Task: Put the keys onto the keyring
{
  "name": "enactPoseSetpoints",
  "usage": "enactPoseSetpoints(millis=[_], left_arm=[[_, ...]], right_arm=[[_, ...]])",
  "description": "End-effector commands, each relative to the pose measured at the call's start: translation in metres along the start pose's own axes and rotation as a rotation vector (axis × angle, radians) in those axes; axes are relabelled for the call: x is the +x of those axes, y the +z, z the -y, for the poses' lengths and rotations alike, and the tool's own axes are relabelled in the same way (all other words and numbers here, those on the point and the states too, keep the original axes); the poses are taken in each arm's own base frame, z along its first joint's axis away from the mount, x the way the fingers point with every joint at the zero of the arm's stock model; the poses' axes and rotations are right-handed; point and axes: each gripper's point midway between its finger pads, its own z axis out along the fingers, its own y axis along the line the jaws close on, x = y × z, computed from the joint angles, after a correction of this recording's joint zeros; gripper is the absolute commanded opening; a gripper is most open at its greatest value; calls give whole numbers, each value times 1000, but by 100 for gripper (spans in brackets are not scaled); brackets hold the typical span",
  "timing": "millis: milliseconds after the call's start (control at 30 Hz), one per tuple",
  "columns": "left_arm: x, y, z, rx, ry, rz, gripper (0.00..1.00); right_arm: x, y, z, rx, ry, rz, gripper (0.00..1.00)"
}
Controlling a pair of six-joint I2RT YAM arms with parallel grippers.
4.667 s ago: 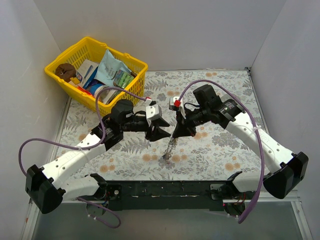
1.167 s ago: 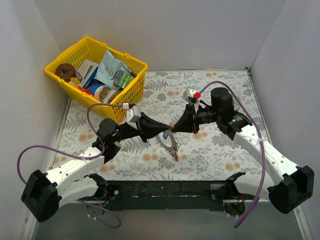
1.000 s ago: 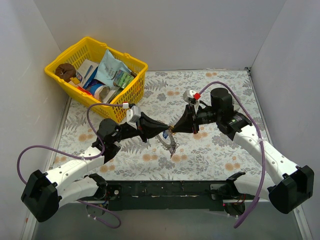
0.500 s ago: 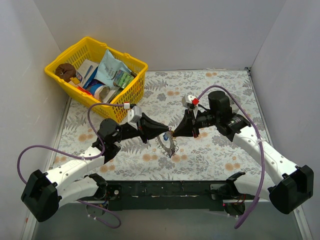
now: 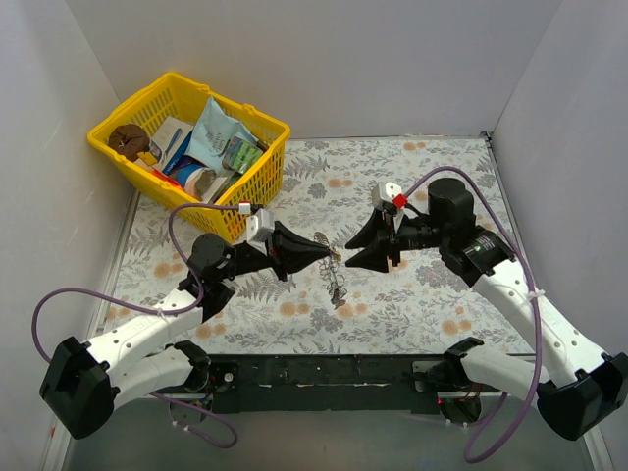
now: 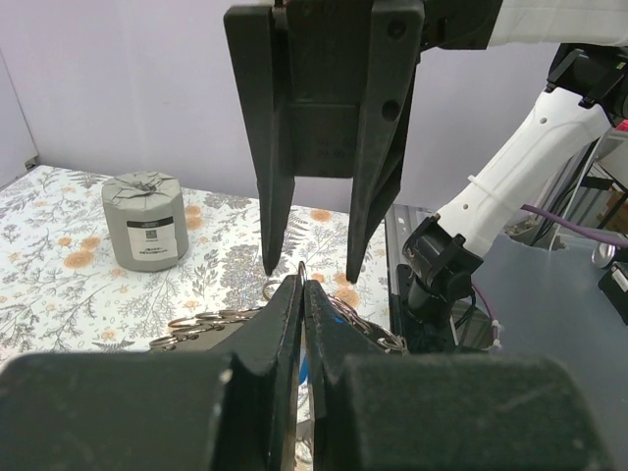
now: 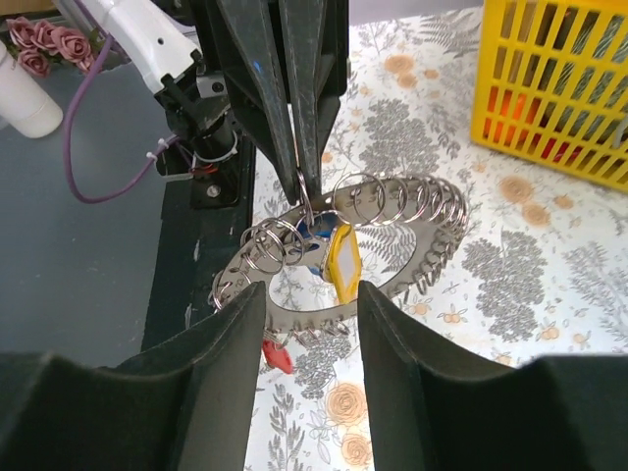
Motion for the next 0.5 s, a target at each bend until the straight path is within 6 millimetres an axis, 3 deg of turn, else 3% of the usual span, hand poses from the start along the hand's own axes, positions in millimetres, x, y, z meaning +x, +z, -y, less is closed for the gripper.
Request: enactPoseSetpoints(millis=[0, 233, 467], left_arm=[[-32, -1, 10, 20, 82, 64, 0], [-30, -2, 12, 26, 85, 58, 0], [-30, -1, 12, 32, 82, 59, 0]], right_arm=[[-37, -9, -6, 7, -91, 69, 51], [-63, -6, -20, -85, -108, 174, 47], [-64, -1, -22, -124, -62, 193, 40]])
